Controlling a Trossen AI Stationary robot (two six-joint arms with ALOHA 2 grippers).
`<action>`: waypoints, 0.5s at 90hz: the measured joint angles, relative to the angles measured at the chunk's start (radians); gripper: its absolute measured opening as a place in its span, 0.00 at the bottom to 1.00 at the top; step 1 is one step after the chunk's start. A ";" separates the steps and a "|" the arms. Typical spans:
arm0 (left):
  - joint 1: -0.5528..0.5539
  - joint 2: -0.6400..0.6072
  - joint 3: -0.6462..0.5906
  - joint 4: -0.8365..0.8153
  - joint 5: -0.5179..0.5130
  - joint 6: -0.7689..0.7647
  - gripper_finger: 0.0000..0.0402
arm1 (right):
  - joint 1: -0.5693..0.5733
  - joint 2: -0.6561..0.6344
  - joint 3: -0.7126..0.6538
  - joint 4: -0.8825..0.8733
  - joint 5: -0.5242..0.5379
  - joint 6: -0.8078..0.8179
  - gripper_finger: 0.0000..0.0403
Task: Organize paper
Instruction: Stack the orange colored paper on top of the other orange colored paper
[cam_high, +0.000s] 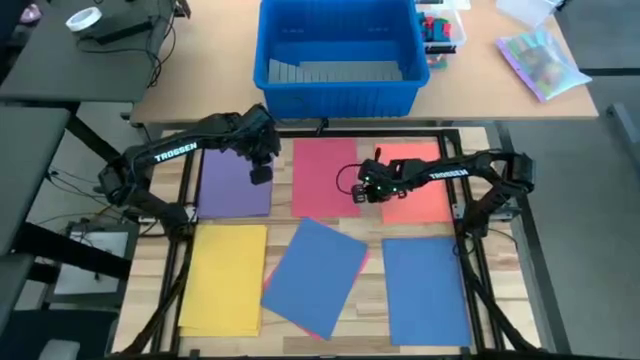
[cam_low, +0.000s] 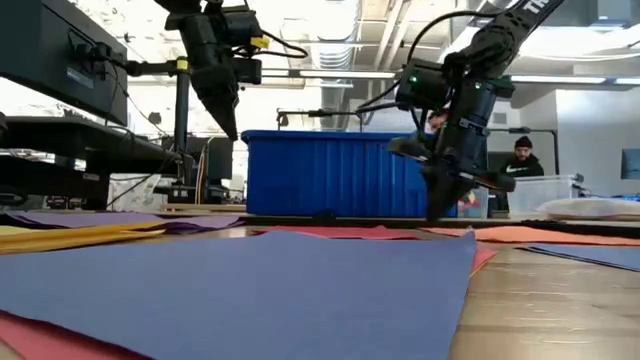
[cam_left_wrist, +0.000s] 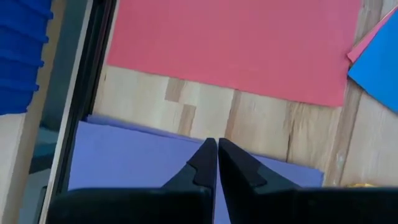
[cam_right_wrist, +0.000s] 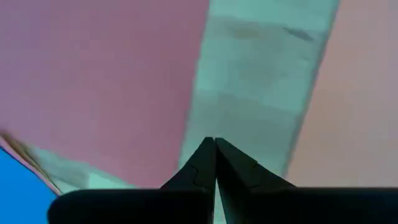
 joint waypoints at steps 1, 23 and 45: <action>0.000 0.000 0.000 0.001 0.000 -0.001 0.00 | -0.006 0.000 0.000 0.003 0.007 0.000 0.00; 0.000 0.000 0.000 0.017 0.000 -0.005 0.00 | -0.189 0.000 0.000 0.011 0.044 -0.127 0.00; 0.000 0.000 0.000 0.017 0.000 -0.031 0.00 | -0.286 0.000 0.001 0.117 0.007 -0.196 0.00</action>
